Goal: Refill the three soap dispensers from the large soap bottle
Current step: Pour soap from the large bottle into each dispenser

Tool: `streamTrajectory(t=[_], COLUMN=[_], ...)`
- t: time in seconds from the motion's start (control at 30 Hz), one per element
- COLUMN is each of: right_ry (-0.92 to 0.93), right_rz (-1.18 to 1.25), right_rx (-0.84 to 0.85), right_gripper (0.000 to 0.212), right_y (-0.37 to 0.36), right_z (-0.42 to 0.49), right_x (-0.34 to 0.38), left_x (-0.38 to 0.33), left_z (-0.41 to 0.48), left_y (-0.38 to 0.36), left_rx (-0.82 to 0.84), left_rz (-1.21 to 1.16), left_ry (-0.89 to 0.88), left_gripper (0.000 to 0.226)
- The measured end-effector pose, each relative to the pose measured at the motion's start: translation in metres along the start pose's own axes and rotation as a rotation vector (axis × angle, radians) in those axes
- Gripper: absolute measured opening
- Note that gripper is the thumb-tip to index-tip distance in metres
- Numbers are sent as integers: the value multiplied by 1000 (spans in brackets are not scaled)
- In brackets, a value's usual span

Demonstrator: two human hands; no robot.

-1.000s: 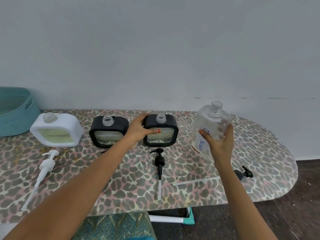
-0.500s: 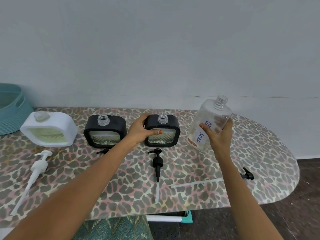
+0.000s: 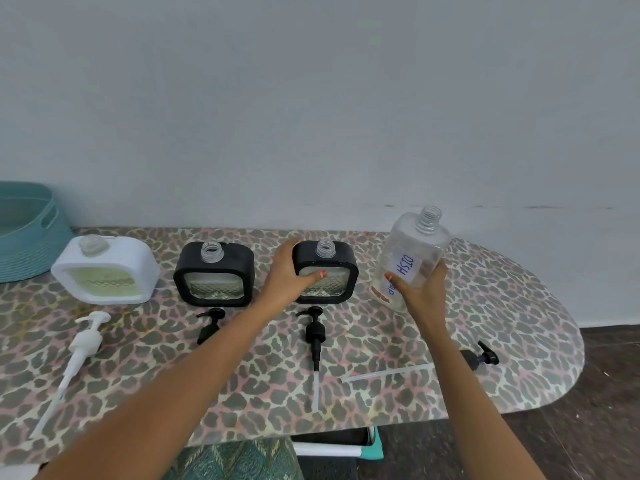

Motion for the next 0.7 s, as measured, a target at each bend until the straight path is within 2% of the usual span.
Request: streamTrajectory(t=[0.13, 0.33, 0.5, 0.7], right_ry=[22, 103, 177, 227], right_rz=[4, -78, -91, -52], right_rx=[-79, -226, -200, -74], right_gripper=[93, 87, 71, 60], right_y=[10, 29, 21, -19], right_z=[-10, -31, -64, -109], right_x=[7, 26, 49, 73], left_x=[-17, -44, -54, -45], left_z=[-10, -34, -59, -89], left_y=[4, 6, 26, 75], left_rx=[-27, 10, 42, -20], left_rz=[59, 90, 91, 96], left_ry=[-38, -165, -217, -197], left_gripper=[80, 64, 55, 51])
Point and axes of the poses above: each hand's wrist, its own z-axis towards the middle knuckle, its own y-axis out of the back of the hand, x = y × z, the point moved 7 cm from there along z, towards the middle knuckle, and after that the axes turned 7 degrees about -y, right-handed, at the moved point
